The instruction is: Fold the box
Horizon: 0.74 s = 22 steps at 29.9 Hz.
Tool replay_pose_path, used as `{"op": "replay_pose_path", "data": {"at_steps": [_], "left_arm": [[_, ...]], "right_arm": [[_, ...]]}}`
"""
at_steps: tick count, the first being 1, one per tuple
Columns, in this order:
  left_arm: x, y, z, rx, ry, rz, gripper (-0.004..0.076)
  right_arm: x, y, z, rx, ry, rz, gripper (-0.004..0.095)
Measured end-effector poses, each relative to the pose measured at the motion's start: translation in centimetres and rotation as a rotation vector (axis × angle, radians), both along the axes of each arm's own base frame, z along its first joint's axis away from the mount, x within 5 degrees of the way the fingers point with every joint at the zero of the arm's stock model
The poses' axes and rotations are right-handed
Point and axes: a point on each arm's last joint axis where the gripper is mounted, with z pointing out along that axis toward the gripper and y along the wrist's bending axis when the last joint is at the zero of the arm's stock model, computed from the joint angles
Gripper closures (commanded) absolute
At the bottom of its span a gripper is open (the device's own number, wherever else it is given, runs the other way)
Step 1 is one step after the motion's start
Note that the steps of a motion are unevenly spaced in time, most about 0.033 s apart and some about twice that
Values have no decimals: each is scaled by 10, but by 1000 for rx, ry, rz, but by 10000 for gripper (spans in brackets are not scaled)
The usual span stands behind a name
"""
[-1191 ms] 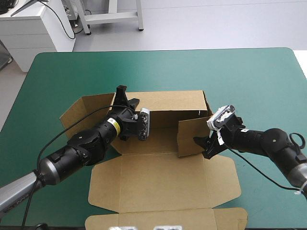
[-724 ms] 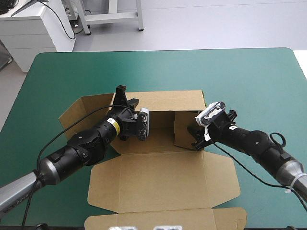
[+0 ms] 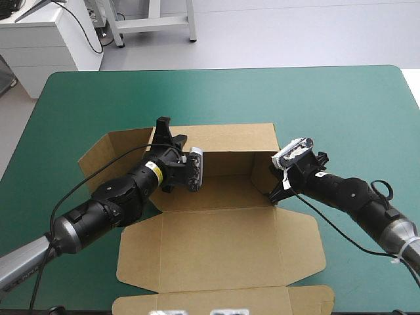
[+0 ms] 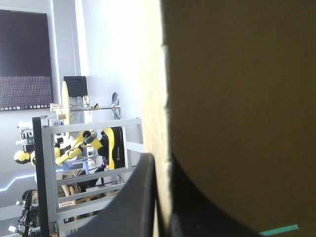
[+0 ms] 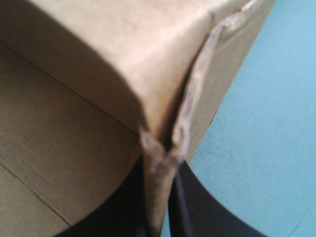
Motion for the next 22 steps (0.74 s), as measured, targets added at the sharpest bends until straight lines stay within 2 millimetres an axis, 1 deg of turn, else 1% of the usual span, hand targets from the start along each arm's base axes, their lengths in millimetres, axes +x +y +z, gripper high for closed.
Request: {"op": "replay_pose_path", "data": {"at_steps": [5,7,8,11,14,16,18,19,22], "left_arm": [[-1,0,1,-9,-1,-6,728],[-2,0,2,-17,-3,-12,713],[-2,0,2,-20,-4,-16,693],[-5,-1,5,-43,-9,-38,587],[-9,-3,10,-81,-20,-84,433],[-13,-4,16,-113,-37,-122,317],[-18,-4,21,-138,-53,-151,255],[-21,-4,24,-148,-60,-166,238],[-32,-6,31,-169,-80,-203,231]], "right_arm": [[0,-1,0,13,15,-24,905],[1,-2,0,12,23,-41,905],[1,-2,-1,11,28,-51,905],[1,-3,0,5,32,-79,905],[2,-5,1,12,43,-107,907],[2,-5,1,11,45,-112,907],[3,-5,2,8,45,-113,907],[3,-5,3,10,48,-114,906],[3,-5,4,16,51,-116,907]]}}
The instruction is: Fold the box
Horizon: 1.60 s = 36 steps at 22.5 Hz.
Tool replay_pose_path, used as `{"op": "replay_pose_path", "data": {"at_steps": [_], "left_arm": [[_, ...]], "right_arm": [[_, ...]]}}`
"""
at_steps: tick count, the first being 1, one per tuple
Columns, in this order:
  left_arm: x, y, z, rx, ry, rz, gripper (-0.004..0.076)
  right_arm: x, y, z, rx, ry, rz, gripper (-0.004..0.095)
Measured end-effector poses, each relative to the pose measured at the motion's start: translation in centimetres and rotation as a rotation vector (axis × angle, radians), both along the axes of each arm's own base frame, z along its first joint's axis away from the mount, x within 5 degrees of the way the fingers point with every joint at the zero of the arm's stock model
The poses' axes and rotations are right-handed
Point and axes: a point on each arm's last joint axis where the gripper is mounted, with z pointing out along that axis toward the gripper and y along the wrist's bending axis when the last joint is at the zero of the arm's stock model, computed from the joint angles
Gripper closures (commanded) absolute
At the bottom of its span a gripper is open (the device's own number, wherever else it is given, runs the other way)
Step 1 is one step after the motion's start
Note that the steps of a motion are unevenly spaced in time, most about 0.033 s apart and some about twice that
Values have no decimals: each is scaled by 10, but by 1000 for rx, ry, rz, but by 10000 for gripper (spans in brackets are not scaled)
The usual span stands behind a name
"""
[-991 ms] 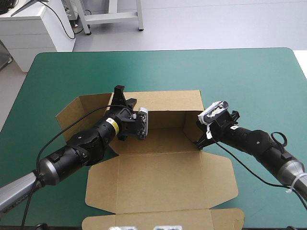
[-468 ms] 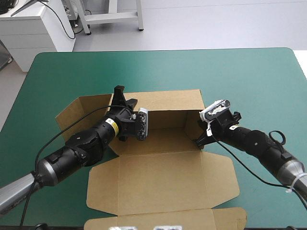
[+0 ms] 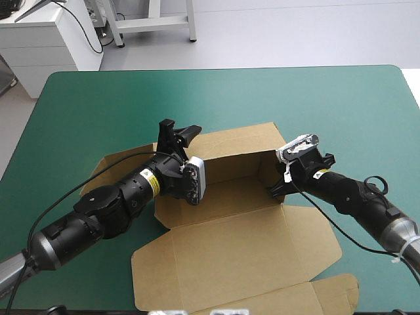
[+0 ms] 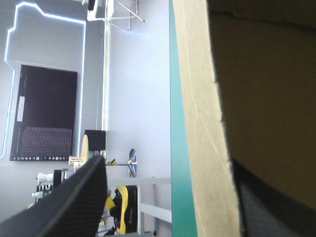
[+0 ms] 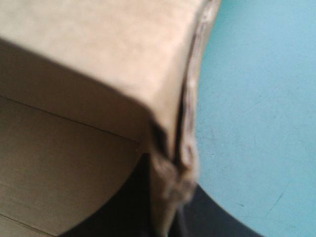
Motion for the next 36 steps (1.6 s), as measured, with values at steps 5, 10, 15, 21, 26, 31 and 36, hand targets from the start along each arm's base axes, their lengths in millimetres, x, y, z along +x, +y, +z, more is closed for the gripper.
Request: {"op": "replay_pose_path", "data": {"at_steps": [5,10,15,21,26,31,36], "left_arm": [[-38,-15,15,-33,-35,-127,231],[-85,-35,20,-25,-40,-275,270],[-98,-40,21,-2,-37,-284,699],[-88,-34,59,-99,44,-113,706],[-57,-18,96,-194,202,142,706],[-18,26,108,-333,387,420,706],[11,78,105,-468,515,700,708]], "right_arm": [[-1,1,-1,-2,19,9,907],[-1,2,-1,-9,24,21,907],[-1,2,-1,-10,25,23,907],[-1,2,0,-13,24,24,907],[-1,2,0,-16,23,27,907],[-1,2,1,-22,20,32,907],[0,1,3,-46,17,33,907]]}}
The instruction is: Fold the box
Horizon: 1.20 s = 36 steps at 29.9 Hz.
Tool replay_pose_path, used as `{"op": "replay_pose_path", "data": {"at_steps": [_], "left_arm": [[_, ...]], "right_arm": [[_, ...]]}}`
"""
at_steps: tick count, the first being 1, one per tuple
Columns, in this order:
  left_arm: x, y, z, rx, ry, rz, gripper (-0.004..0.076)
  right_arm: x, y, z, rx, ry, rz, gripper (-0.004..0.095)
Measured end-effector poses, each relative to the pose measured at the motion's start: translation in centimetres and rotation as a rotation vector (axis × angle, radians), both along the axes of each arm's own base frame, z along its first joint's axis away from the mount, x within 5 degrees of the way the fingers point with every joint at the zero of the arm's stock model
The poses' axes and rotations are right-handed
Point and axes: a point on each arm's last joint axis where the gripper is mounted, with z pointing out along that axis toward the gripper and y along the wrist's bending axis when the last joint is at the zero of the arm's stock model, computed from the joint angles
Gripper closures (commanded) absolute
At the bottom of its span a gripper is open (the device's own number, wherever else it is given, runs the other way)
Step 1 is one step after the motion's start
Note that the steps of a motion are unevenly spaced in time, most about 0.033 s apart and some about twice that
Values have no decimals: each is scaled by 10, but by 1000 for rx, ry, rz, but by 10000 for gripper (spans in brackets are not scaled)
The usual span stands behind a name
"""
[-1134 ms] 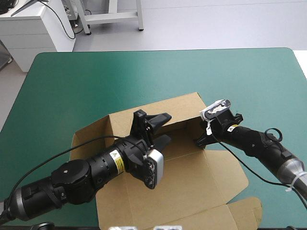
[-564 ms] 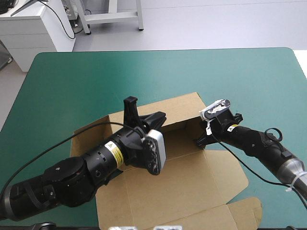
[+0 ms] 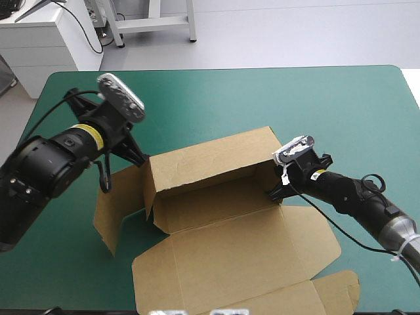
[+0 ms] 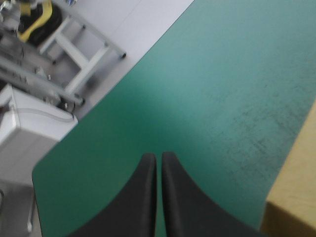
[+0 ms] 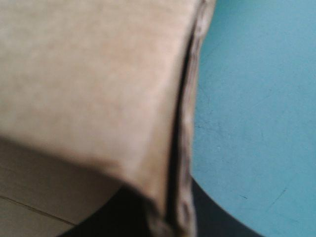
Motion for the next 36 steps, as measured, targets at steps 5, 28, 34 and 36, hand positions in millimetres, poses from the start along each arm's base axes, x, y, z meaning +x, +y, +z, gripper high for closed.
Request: {"op": "replay_pose_path", "data": {"at_steps": [5,28,34,36], "left_arm": [[15,44,-4,-155,84,257,708],[10,68,-10,-154,188,408,732],[10,69,-10,-152,187,409,732],[10,69,-10,-151,186,410,732]], "right_arm": [[5,-7,10,-65,22,-80,907],[6,-22,50,-192,150,-225,929],[14,-19,59,-206,195,-228,929],[24,-16,59,-223,237,-232,929]]}}
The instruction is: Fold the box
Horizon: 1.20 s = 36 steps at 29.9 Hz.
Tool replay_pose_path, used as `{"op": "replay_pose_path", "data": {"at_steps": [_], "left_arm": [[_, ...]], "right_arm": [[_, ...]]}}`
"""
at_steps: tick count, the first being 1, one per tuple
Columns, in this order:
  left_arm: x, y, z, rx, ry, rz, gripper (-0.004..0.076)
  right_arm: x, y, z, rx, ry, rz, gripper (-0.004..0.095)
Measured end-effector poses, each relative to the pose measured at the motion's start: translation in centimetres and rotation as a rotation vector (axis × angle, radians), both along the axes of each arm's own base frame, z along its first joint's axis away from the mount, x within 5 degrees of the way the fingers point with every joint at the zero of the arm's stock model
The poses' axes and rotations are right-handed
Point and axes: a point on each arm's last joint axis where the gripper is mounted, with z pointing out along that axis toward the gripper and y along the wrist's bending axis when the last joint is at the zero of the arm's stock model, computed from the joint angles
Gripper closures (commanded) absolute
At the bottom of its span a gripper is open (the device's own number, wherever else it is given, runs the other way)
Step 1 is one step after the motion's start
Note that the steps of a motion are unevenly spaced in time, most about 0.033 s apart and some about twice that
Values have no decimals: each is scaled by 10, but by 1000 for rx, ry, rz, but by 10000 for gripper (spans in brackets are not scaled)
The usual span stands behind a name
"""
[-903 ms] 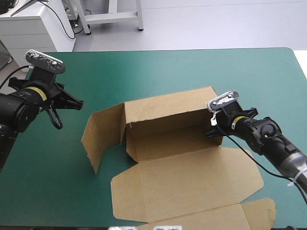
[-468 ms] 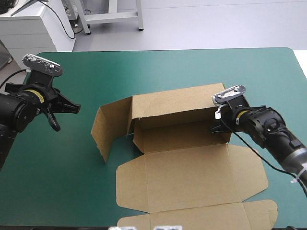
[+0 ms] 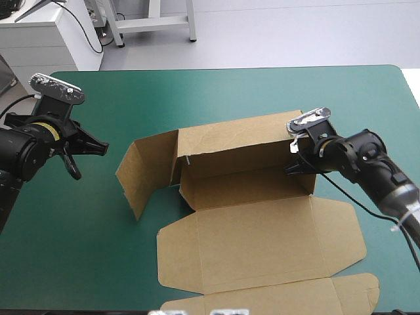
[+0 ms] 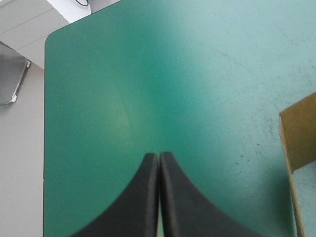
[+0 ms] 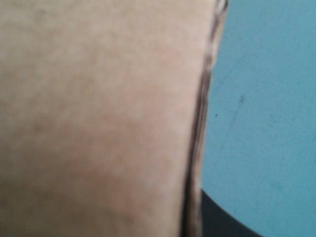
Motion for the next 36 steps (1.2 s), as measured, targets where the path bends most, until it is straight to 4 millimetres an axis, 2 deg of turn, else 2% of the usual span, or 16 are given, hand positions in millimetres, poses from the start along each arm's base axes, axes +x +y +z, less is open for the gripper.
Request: {"op": "replay_pose_path", "data": {"at_steps": [8,13,20,22,24,29,31,33,36], "left_arm": [[0,0,-1,-1,8,5,732],[-1,1,-1,-12,8,19,732],[-1,1,-1,-11,8,19,732],[-1,1,-1,-11,8,19,732],[0,1,0,-10,6,19,732],[0,1,0,-10,4,19,732],[0,1,0,-10,1,18,732],[0,1,0,-11,-3,17,732],[0,1,0,-11,-4,16,732]], "right_arm": [[48,22,-8,-3,221,5,929],[79,21,-9,38,312,-6,929],[124,20,-20,91,272,-35,914],[136,22,-28,96,258,-46,857],[145,24,-35,98,250,-51,755],[152,25,-55,68,303,-49,350],[152,25,-58,63,318,-49,237],[152,25,-56,59,314,-47,199],[152,25,-49,58,311,-44,207]]}}
